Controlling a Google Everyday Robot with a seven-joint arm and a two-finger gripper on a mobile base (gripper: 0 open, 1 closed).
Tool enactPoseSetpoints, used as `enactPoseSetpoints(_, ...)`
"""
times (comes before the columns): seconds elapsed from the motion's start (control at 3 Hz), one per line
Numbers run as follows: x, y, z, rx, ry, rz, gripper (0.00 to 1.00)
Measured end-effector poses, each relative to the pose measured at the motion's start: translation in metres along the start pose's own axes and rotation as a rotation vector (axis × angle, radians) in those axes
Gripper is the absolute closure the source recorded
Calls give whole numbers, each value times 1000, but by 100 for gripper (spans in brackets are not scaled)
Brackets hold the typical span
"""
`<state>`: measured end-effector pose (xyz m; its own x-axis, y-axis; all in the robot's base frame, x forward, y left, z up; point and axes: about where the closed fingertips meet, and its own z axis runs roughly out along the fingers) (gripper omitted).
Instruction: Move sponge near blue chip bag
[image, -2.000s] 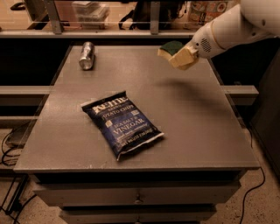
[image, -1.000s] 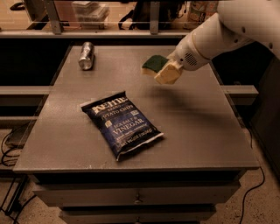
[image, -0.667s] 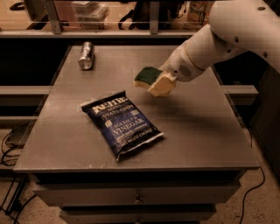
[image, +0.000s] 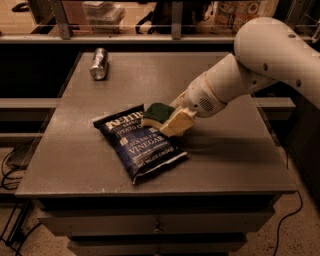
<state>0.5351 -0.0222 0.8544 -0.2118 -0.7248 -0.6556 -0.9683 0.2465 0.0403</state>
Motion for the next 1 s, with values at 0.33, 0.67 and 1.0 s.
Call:
enactPoseSetpoints(0.33,4,15,5,-40,-7,2,13)
enactPoseSetpoints(0.67,3,23,6,-40,-6,24,0)
enactPoseSetpoints(1.0,3,23,7,-40,-6,26,0)
